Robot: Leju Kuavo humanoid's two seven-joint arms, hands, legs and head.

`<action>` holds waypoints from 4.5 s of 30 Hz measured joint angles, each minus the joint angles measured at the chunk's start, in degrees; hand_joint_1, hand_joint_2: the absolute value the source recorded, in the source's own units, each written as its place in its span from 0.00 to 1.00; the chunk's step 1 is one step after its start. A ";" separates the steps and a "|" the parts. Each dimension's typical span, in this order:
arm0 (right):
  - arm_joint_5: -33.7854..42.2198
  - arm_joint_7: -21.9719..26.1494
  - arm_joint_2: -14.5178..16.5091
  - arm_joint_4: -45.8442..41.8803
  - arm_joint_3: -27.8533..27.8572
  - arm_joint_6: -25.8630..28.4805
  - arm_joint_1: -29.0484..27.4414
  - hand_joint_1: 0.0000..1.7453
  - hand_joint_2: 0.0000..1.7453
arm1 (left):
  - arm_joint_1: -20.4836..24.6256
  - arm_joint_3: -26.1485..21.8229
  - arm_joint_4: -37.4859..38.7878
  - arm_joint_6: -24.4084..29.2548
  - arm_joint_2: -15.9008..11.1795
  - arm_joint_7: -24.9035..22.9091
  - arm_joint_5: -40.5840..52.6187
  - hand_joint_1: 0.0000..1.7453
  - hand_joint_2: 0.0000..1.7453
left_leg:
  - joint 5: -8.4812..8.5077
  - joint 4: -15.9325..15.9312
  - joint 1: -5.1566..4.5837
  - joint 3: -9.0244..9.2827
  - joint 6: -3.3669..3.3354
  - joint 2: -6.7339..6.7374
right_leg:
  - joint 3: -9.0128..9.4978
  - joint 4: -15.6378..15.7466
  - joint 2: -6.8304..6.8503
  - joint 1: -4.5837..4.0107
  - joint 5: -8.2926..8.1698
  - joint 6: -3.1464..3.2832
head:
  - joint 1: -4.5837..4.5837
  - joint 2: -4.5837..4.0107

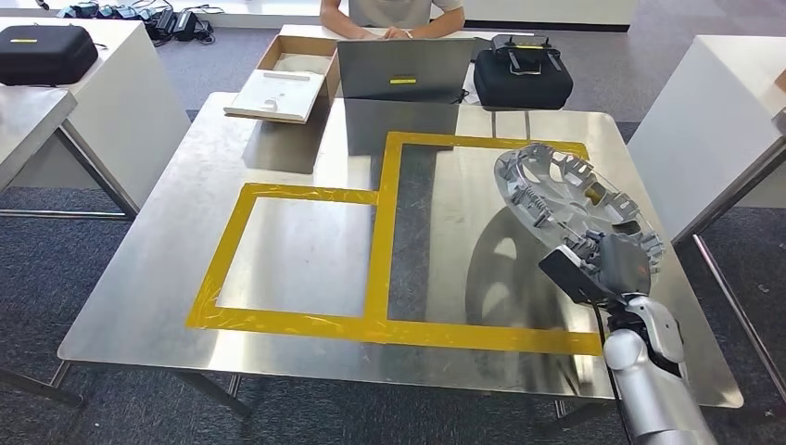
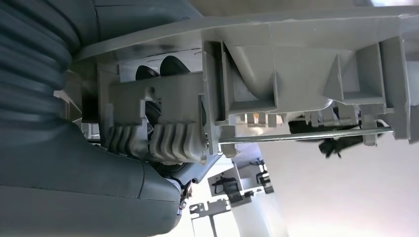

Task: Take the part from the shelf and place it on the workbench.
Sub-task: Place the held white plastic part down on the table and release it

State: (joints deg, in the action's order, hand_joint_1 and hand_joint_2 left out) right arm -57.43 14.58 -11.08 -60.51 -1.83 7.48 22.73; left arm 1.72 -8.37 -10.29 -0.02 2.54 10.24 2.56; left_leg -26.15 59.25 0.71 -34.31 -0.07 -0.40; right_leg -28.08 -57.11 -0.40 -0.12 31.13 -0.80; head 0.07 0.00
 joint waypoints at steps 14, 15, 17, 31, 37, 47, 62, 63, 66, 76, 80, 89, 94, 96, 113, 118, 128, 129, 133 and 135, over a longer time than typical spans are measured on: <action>-2.72 1.85 1.90 29.78 -10.07 1.42 18.46 1.00 1.00 | 0.33 0.00 0.01 -0.09 0.00 1.22 1.05 0.00 1.00 | 0.02 -0.01 0.03 0.13 0.01 0.00 | 0.12 -0.01 -0.02 -0.04 -0.02 0.01 | 0.00 0.00; -2.74 1.86 2.27 30.46 -10.60 1.36 18.87 1.00 1.00 | 0.35 0.00 0.02 -0.08 0.00 1.27 1.05 0.00 1.00 | 0.02 -0.01 0.03 0.15 0.01 0.01 | 0.13 -0.01 -0.04 -0.04 -0.02 0.01 | 0.00 0.00; -2.76 1.90 3.10 31.65 -11.59 1.22 19.60 1.00 1.00 | 0.36 0.00 0.01 -0.08 0.00 1.39 1.03 0.00 1.00 | 0.02 -0.02 0.04 0.19 0.02 0.02 | 0.15 -0.01 -0.07 -0.05 -0.02 0.02 | 0.00 0.00; -2.52 2.23 8.41 35.26 -15.99 0.02 22.86 1.00 1.00 | 0.34 -0.58 0.02 -0.07 0.00 1.86 0.78 0.00 1.00 | 0.01 -0.02 0.07 0.31 0.04 0.10 | 0.24 -0.01 -0.16 -0.07 -0.02 0.03 | 0.01 0.00; -2.24 1.75 9.70 35.89 -16.79 -0.49 23.61 1.00 1.00 | 0.33 -0.88 0.02 -0.08 0.00 1.89 0.50 0.00 1.00 | 0.01 -0.02 0.07 0.33 0.04 0.10 | 0.26 -0.01 -0.16 -0.07 -0.03 0.03 | 0.01 0.00; -1.30 1.51 10.07 36.29 -17.46 -0.52 23.98 1.00 1.00 | 0.31 -0.94 0.02 -1.11 0.00 2.29 0.34 0.00 1.00 | 0.01 -0.02 0.07 0.34 0.04 0.10 | 0.26 -0.01 -0.16 -0.07 -0.03 0.03 | 0.00 0.00; 0.22 1.40 9.93 36.51 -17.58 0.39 23.95 1.00 1.00 | 0.31 -0.94 0.02 -1.86 0.02 3.15 2.10 0.00 1.00 | 0.01 -0.02 0.07 0.36 0.04 0.10 | 0.26 -0.01 -0.16 -0.06 -0.03 0.04 | 0.00 0.00; 0.31 1.45 9.91 36.56 -17.58 0.40 23.94 1.00 1.00 | 0.32 -0.93 0.02 -1.85 0.02 3.06 2.11 0.00 1.00 | 0.01 -0.02 0.07 0.36 0.04 0.10 | 0.26 -0.01 -0.16 -0.06 -0.03 0.04 | 0.00 0.00; 0.47 1.52 9.86 36.71 -17.60 0.41 23.92 1.00 1.00 | 0.33 -0.93 0.02 -1.83 0.02 2.80 2.17 0.00 1.00 | 0.01 -0.02 0.07 0.37 0.04 0.11 | 0.26 0.00 -0.16 -0.05 -0.03 0.04 | 0.00 0.00; 0.75 1.49 9.77 36.75 -17.94 0.55 23.90 1.00 1.00 | 0.35 -0.94 0.02 -0.85 0.02 2.23 2.26 0.00 1.00 | 0.01 -0.02 0.07 0.37 0.04 0.11 | 0.26 0.00 -0.16 -0.05 -0.04 0.04 | 0.00 0.00; 0.99 1.45 9.67 36.75 -18.27 0.56 23.90 1.00 1.00 | 0.41 -0.93 0.02 -0.60 0.01 1.78 2.49 0.00 1.00 | 0.01 -0.02 0.07 0.38 0.04 0.12 | 0.26 0.00 -0.16 -0.05 -0.04 0.04 | 0.00 0.00; 1.08 1.43 9.32 36.77 -18.91 0.55 23.90 1.00 1.00 | 0.54 -0.94 -0.01 -1.39 0.02 1.91 2.84 0.00 1.00 | 0.01 -0.02 0.07 0.38 0.04 0.13 | 0.27 0.00 -0.16 -0.05 -0.04 0.04 | 0.00 0.00; 1.08 1.44 9.23 36.77 -19.01 0.54 23.89 0.50 0.50 | 0.55 -0.93 -0.01 -1.42 0.02 1.91 2.84 0.00 1.00 | 0.01 -0.02 0.07 0.38 0.04 0.13 | 0.27 0.00 -0.16 -0.05 -0.04 0.04 | 0.01 0.00; 1.14 1.41 9.21 36.81 -19.05 0.48 23.84 0.00 0.00 | 0.57 -0.93 -0.01 -1.38 0.02 1.92 2.87 0.00 1.00 | 0.01 -0.02 0.07 0.38 0.04 0.13 | 0.27 0.00 -0.15 -0.04 -0.04 0.04 | 0.01 0.00; 2.39 1.71 8.34 37.36 -19.43 -0.40 21.93 0.00 0.00 | 0.71 -0.92 -0.01 -1.02 0.16 1.37 3.98 0.00 0.00 | -0.01 -0.07 0.03 0.19 0.05 0.06 | 0.09 -0.01 -0.09 -0.02 0.03 0.11 | 0.02 0.00; 2.75 1.76 7.64 37.36 -19.47 0.09 21.71 0.00 0.00 | 0.72 -0.92 -0.01 -1.79 0.24 2.11 3.99 0.00 0.00 | -0.01 -0.08 0.03 0.19 0.05 0.07 | 0.06 0.00 -0.09 -0.02 0.04 0.12 | 0.02 0.00; 8.52 6.34 2.10 35.12 -18.36 7.42 15.38 0.00 0.00 | 0.79 -0.92 -0.01 -2.53 0.96 4.14 5.07 0.00 0.00 | -0.03 -0.08 -0.03 0.11 0.03 -0.12 | 0.10 0.03 0.06 0.03 0.07 0.09 | 0.01 0.00; 8.76 6.56 1.74 34.75 -18.14 7.71 14.89 0.00 0.00 | 0.79 -0.92 -0.01 -2.54 0.98 4.25 5.07 0.00 0.00 | -0.03 -0.08 -0.03 0.12 0.03 -0.11 | 0.09 0.03 0.05 0.03 0.07 0.09 | 0.01 0.00; 11.36 7.70 0.72 33.00 -16.87 9.09 13.20 0.00 0.00 | 0.75 -0.92 -0.01 -2.54 1.04 4.70 5.10 0.00 0.00 | -0.03 -0.09 -0.02 0.12 0.03 -0.10 | 0.06 0.03 0.07 0.02 0.07 0.09 | 0.02 0.00; 15.56 9.49 0.17 30.66 -15.29 10.58 11.59 0.00 0.00 | 0.71 -0.92 0.00 -2.54 1.04 5.15 5.11 0.00 0.00 | -0.03 -0.10 -0.01 0.13 0.03 -0.13 | 0.07 0.03 0.09 0.02 0.08 0.10 | 0.02 0.00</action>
State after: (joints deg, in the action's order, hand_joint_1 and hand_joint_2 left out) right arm -41.86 24.08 -10.91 -29.85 -17.11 18.07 34.32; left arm 2.43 -9.29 -10.29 -2.56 3.57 15.39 7.67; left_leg -26.18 59.15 0.70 -34.19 -0.03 -0.52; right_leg -28.01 -57.08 -0.31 -0.10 31.22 -0.70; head 0.08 0.00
